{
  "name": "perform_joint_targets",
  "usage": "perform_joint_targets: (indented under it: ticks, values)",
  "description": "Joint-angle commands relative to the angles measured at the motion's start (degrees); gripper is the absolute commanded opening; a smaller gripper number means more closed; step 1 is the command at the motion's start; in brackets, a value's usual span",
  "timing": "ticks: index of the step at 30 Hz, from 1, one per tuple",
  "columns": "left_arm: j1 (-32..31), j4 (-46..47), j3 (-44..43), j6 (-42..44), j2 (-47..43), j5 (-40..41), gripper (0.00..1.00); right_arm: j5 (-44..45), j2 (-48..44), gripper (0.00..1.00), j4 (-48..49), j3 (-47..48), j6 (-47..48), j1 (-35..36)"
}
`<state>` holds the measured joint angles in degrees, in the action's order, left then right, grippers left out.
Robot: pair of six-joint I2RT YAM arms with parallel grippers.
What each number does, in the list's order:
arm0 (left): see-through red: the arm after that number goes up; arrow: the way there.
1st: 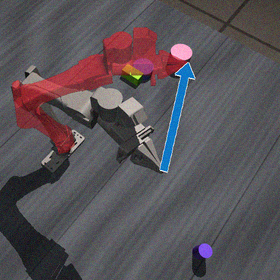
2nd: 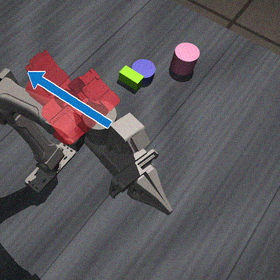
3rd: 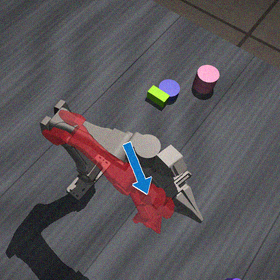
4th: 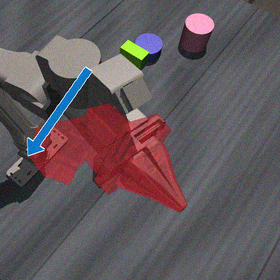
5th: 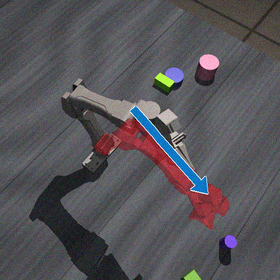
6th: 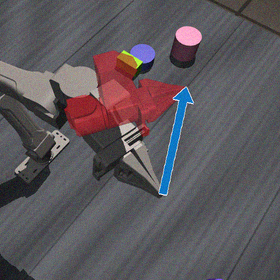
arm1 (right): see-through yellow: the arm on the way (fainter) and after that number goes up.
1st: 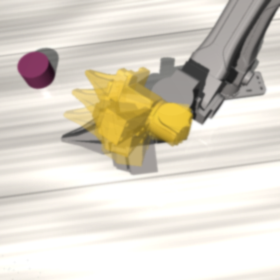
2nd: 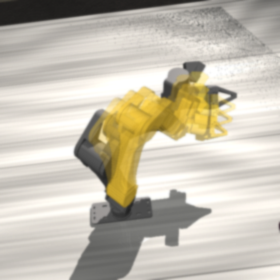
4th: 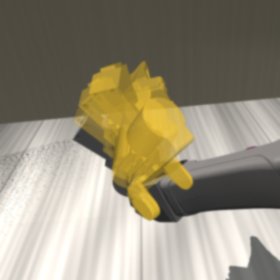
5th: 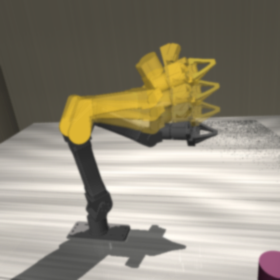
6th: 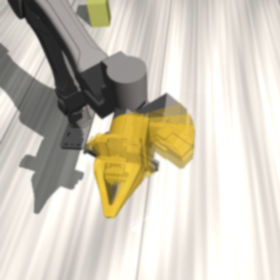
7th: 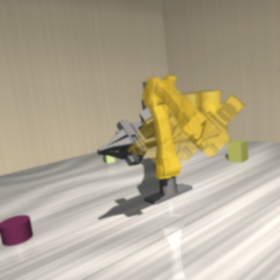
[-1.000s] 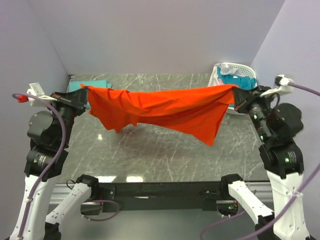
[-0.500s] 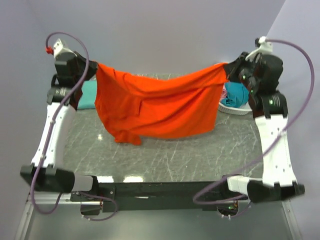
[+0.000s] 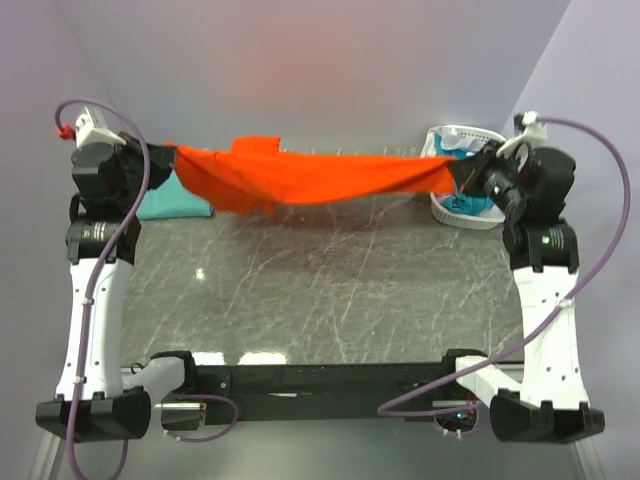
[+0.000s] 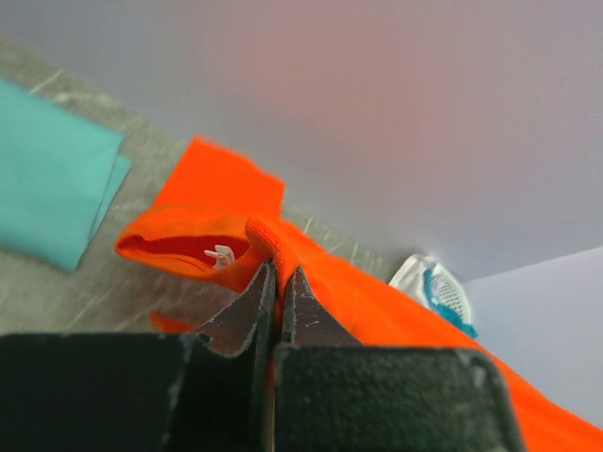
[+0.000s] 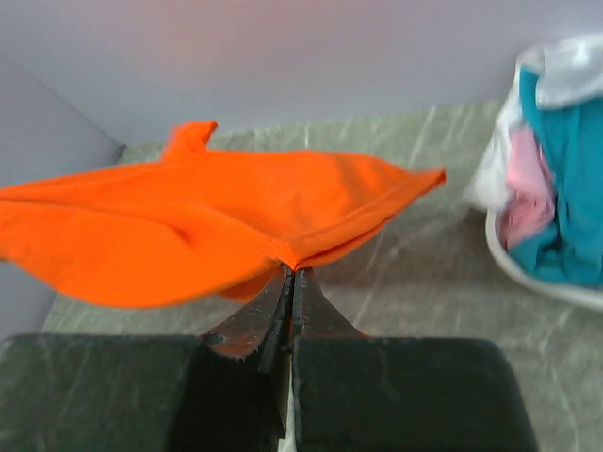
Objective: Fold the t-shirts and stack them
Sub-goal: Flatten the tshirt out
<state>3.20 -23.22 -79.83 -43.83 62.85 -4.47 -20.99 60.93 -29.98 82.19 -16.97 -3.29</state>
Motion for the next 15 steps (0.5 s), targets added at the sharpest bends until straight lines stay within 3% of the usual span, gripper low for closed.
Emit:
perform_joint_targets:
  ticks: [1, 6, 9, 15]
  values:
    - [0.14, -5.06, 6.16, -0.55, -2.28, 2.97, 0.01, 1.83, -4.31, 0.0, 1.07, -6.86, -0.87, -0.58]
    - [0.14, -9.38, 11.53, -0.81, -4.58, 7.63, 0.01, 6.04, -6.52, 0.0, -2.01, -13.8, -0.34, -0.67]
    - [0.14, -6.84, 14.88, -0.64, -2.64, 7.11, 0.02, 6.76, -3.36, 0.0, -1.58, -14.52, -0.43, -0.67]
    - [0.14, -3.76, 16.47, -0.02, 15.41, 4.03, 0.01, 3.59, 6.38, 0.0, 5.87, -19.34, -0.96, -0.75]
